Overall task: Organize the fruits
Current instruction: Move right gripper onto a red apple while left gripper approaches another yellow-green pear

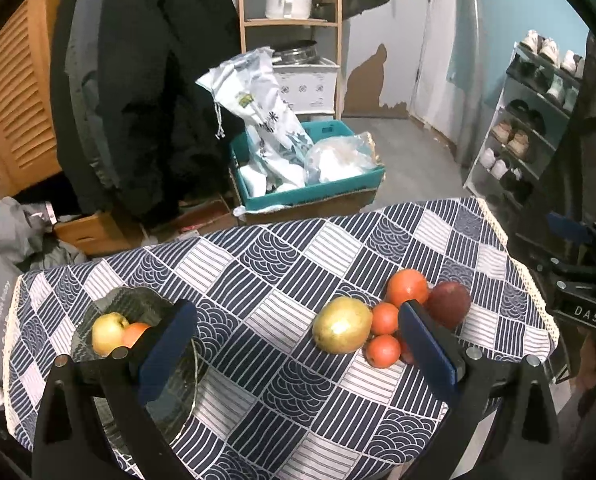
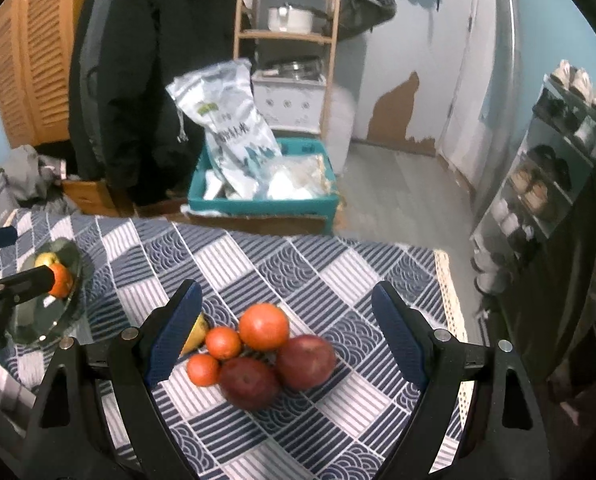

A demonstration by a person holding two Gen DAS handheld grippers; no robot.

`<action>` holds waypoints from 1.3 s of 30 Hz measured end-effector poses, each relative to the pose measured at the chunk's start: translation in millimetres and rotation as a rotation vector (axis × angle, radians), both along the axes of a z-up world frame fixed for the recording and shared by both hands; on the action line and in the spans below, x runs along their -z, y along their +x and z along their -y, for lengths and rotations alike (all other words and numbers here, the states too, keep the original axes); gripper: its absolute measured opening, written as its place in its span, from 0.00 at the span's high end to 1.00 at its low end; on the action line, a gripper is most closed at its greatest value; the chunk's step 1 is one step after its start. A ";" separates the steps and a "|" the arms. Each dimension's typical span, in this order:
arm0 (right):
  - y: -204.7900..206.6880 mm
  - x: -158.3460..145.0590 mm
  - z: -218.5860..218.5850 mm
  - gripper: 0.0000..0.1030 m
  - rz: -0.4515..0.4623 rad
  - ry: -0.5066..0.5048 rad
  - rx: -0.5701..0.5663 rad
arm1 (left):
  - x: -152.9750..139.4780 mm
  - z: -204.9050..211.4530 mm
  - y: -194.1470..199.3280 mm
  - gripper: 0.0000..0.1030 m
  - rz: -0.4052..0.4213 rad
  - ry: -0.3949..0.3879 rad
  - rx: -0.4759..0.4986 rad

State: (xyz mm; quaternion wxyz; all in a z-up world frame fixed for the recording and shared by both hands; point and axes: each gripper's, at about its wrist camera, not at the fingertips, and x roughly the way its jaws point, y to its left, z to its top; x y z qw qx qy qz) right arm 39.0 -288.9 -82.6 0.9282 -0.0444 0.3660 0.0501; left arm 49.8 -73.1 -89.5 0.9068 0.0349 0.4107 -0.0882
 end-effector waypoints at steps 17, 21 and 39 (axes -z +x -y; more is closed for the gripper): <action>39.6 69.3 22.5 0.17 -0.229 0.001 0.066 | 62.6 23.4 40.5 0.02 -0.106 0.031 0.034; 46.7 84.1 26.7 0.17 -0.273 0.006 0.075 | 79.2 27.5 48.8 0.02 -0.140 0.038 0.046; 70.1 149.8 37.7 0.17 -0.450 0.073 0.103 | 137.9 49.6 69.2 0.02 -0.261 0.085 0.132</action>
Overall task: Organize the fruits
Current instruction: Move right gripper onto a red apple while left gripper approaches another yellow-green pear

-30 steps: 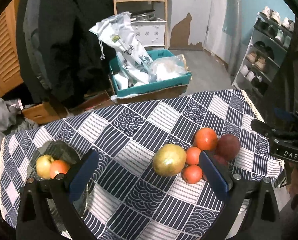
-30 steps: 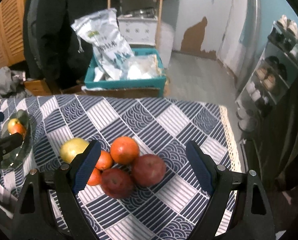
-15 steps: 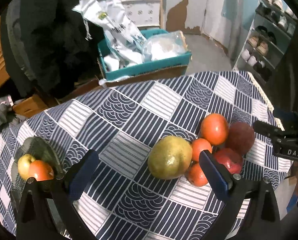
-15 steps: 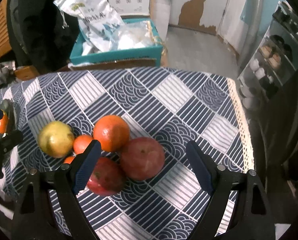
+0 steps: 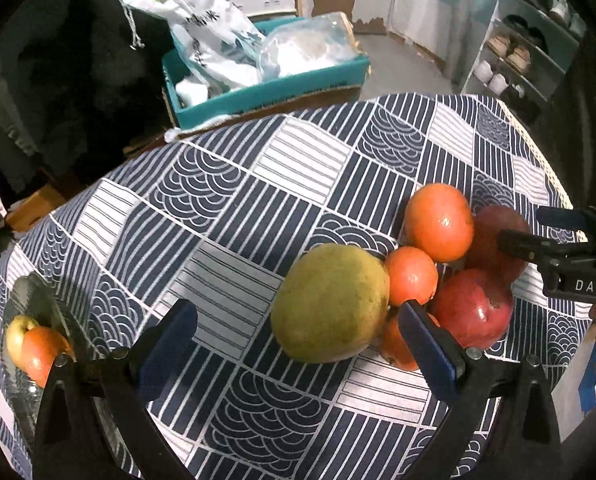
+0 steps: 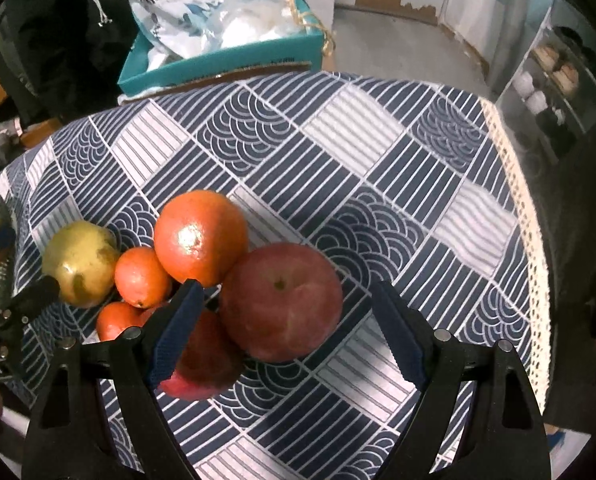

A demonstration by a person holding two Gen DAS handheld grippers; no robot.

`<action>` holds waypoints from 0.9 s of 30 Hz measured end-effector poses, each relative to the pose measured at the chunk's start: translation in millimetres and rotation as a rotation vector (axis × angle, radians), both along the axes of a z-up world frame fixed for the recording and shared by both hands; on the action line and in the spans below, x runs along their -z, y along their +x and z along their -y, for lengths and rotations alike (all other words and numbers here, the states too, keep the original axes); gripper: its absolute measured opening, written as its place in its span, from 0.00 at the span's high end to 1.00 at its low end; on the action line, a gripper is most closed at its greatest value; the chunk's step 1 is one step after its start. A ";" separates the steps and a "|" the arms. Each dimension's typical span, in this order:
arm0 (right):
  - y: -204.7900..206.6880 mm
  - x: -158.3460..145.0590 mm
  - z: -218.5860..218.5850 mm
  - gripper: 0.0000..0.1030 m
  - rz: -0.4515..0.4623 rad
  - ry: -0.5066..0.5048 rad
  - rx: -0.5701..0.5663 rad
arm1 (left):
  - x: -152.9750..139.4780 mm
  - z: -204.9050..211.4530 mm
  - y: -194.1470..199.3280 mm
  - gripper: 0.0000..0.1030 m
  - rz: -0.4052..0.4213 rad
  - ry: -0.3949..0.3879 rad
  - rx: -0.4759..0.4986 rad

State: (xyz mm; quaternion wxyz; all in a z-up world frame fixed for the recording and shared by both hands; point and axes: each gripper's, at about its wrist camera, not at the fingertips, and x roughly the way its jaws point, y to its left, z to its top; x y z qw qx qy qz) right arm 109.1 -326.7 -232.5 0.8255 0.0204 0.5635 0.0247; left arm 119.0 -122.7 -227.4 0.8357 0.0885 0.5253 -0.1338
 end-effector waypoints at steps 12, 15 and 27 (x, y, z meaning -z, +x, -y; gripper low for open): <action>3.9 27.8 7.2 0.17 -0.067 0.050 0.010 | 26.9 9.6 9.4 0.02 -0.073 -0.028 0.037; 4.3 32.7 8.9 0.17 -0.080 0.065 0.011 | 34.1 9.8 13.7 0.08 -0.100 -0.049 0.035; 5.3 38.6 15.6 0.28 -0.085 0.155 0.019 | 46.7 10.9 17.1 0.27 -0.140 -0.099 0.050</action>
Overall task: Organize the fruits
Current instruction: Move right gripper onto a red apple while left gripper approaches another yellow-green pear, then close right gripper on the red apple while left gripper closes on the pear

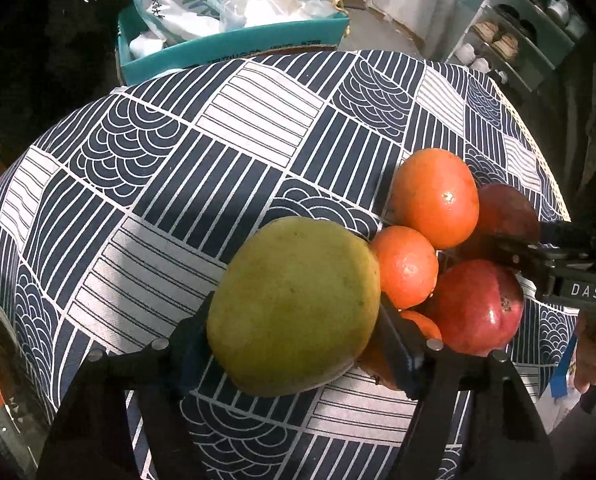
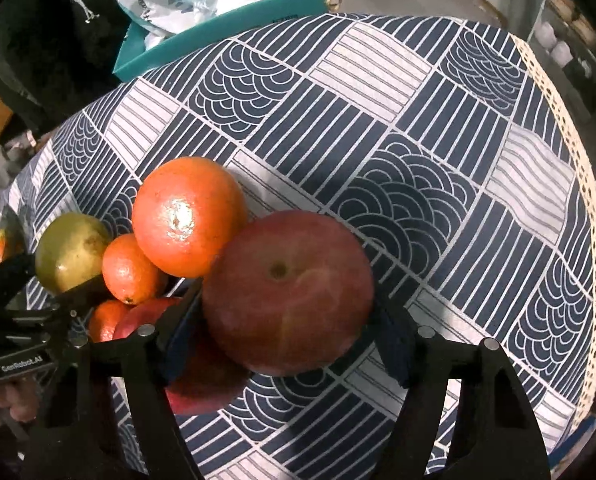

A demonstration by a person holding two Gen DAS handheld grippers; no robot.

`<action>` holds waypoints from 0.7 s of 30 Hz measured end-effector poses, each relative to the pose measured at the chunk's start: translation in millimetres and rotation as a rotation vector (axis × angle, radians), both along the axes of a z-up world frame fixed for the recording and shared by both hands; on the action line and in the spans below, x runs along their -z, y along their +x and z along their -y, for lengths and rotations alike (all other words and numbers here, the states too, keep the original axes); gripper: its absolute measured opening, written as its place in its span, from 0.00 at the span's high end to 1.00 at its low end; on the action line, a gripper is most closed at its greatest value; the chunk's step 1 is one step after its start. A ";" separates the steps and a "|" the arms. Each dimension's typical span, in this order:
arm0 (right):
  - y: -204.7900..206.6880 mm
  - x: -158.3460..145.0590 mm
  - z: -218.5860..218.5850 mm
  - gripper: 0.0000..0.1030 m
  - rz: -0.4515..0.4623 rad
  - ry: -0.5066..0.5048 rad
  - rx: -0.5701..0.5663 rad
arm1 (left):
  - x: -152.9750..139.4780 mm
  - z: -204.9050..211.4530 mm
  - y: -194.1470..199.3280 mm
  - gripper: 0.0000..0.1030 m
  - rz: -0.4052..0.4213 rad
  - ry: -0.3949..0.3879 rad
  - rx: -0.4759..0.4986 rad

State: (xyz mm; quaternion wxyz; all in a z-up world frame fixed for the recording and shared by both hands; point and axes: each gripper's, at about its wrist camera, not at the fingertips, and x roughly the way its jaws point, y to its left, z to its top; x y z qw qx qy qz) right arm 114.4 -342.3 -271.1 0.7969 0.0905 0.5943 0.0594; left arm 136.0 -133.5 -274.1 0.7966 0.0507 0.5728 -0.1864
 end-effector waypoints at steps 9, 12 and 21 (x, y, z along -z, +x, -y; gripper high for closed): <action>-8.6 -7.1 -8.6 0.28 0.082 -0.127 -0.031 | -1.6 -3.2 -10.0 0.27 0.028 0.033 -0.030; -11.8 -13.1 -10.9 0.28 0.114 -0.153 -0.033 | -3.0 -6.3 -15.3 0.28 0.035 0.045 -0.039; -15.3 -31.9 -22.0 0.28 0.182 -0.179 -0.028 | -19.3 -18.3 -26.1 0.28 0.078 0.047 -0.080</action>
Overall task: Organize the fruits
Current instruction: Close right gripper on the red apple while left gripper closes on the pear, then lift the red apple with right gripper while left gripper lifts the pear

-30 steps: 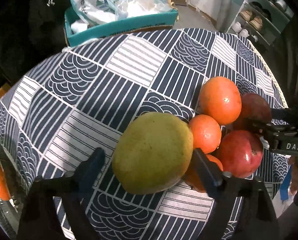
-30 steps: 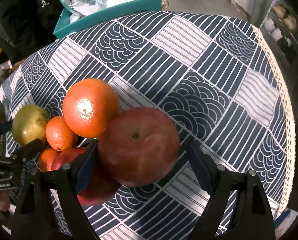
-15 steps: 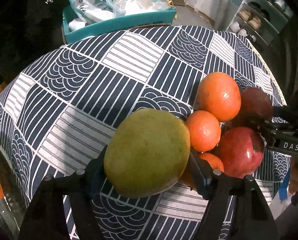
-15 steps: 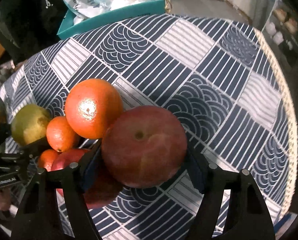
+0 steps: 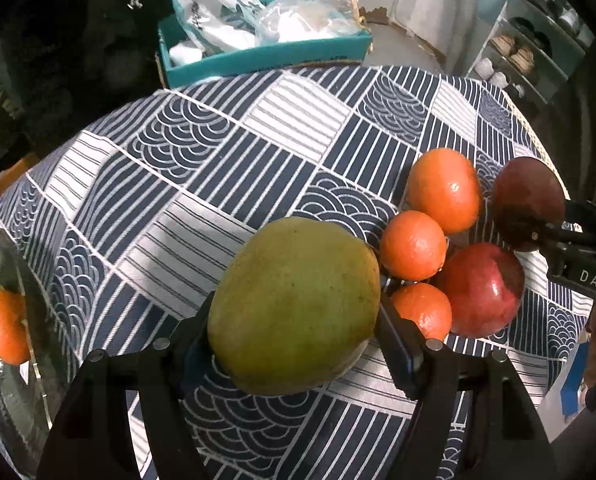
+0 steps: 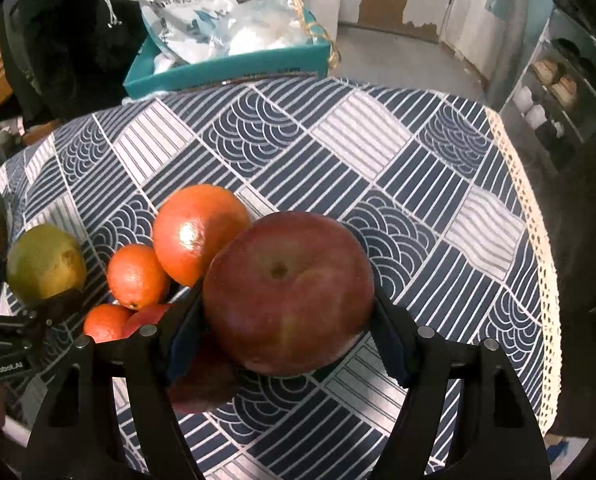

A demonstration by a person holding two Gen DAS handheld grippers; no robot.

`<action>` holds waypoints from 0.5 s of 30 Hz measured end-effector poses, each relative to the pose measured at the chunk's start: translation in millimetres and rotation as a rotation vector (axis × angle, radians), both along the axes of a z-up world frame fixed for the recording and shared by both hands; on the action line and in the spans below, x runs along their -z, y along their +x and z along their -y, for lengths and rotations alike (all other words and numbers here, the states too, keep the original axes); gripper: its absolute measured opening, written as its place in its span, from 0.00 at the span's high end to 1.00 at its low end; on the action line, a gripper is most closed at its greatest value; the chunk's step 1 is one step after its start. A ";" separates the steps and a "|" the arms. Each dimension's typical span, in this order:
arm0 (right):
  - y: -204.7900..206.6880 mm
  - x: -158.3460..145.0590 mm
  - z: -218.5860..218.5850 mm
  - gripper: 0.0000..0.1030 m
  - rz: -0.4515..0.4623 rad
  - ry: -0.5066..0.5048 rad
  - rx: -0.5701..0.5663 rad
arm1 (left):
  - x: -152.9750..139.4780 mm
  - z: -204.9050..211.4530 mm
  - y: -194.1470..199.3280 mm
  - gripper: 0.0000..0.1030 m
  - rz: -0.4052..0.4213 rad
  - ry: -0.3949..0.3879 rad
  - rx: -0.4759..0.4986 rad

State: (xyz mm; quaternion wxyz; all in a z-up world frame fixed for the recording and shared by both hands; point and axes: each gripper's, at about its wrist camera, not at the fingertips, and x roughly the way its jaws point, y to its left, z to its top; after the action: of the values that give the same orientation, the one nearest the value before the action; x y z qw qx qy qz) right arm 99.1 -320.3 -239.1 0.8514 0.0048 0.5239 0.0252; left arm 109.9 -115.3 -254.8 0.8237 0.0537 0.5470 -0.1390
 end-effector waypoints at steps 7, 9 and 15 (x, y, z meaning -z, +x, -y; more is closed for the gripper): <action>-8.6 -21.7 -5.8 0.28 0.066 -0.016 -0.003 | -28.6 -3.8 -9.9 0.27 0.059 -0.024 -0.015; -10.2 -28.1 -6.2 0.28 0.083 -0.011 -0.005 | -36.2 -5.7 -12.2 0.28 0.071 -0.029 -0.020; -15.1 -52.9 -13.2 0.28 0.148 -0.007 -0.016 | -58.2 -11.1 -19.4 0.27 0.105 -0.037 -0.035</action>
State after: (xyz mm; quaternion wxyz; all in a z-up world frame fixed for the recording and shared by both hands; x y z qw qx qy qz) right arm 84.0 -307.1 -186.2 0.8876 -0.0041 0.4596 0.0304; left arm 90.5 -104.1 -196.6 0.8545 0.0359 0.5011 -0.1317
